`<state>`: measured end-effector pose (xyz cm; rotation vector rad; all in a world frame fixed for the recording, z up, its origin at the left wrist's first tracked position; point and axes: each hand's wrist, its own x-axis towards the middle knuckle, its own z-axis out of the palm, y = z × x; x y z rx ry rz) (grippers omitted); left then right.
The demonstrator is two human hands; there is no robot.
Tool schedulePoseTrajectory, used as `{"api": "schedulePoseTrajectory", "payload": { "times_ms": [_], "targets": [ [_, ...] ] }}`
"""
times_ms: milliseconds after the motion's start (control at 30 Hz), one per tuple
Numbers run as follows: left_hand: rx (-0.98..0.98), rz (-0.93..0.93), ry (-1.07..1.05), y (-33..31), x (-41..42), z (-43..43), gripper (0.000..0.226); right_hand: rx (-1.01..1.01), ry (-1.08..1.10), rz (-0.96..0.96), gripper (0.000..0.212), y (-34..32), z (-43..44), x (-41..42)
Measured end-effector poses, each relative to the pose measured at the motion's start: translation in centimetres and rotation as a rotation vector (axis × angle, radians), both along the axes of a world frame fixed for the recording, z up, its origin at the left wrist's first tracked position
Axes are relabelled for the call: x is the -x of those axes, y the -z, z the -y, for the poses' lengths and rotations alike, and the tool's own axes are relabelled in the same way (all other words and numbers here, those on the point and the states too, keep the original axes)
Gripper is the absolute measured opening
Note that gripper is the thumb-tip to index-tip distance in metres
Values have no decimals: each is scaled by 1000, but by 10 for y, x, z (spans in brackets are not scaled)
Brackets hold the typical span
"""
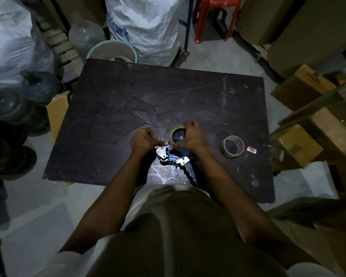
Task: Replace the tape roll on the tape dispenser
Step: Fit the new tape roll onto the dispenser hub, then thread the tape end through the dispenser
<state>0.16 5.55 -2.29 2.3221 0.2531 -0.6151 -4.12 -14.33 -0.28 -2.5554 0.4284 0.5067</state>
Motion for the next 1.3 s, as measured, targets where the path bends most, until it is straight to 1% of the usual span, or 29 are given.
{"api": "schedulePoseTrajectory", "payload": {
  "times_ms": [67,133,200,267,333,400,467,533,600,667,733,767,833,933,1000,1100,1167,1233,1300],
  "targets": [
    [-25,16,2,1,0,0,70,13,64,-19,113,3,-6,2],
    [-31,44,6,5,0,-1,76,5,38,-22,110,4,-5,1],
    [-46,57,19,5,2,-1,75,1,-51,-19,106,2,3,-4],
    [-74,57,32,1,4,0,67,21,-196,-41,106,-2,12,-9],
    [-90,51,31,-1,5,-1,64,38,-286,-71,107,-6,16,-12],
    [-86,55,13,2,6,-3,69,40,-311,-88,108,-8,14,-13],
    [-97,80,1,1,9,-2,75,14,-290,-82,104,-9,10,-10],
    [-116,104,21,-7,17,1,66,-35,-249,-41,92,-9,11,-6],
    [-118,152,58,-17,27,5,49,-56,-207,2,79,-9,15,-1],
    [-64,172,155,-20,40,8,27,-58,-158,53,69,-8,18,7],
    [9,152,288,-21,55,9,6,-85,-101,103,62,-10,16,17],
    [26,134,347,-20,62,8,6,-114,-74,106,59,-11,15,24],
    [-10,109,436,-15,73,3,18,-170,-42,109,56,-11,14,40],
    [-105,167,520,-12,85,0,31,-237,-61,54,63,-7,16,64],
    [-224,248,549,-12,92,2,29,-256,-95,-2,71,-5,19,77],
    [-341,368,519,-11,101,9,26,-174,-194,-52,82,-1,19,90],
    [-356,431,482,-12,107,16,23,-145,-221,-56,89,2,17,97],
    [-343,444,434,-14,113,21,18,-108,-259,-46,94,6,12,106],
    [-338,463,389,-13,122,25,15,-75,-294,-16,94,11,8,116]
  ]
}}
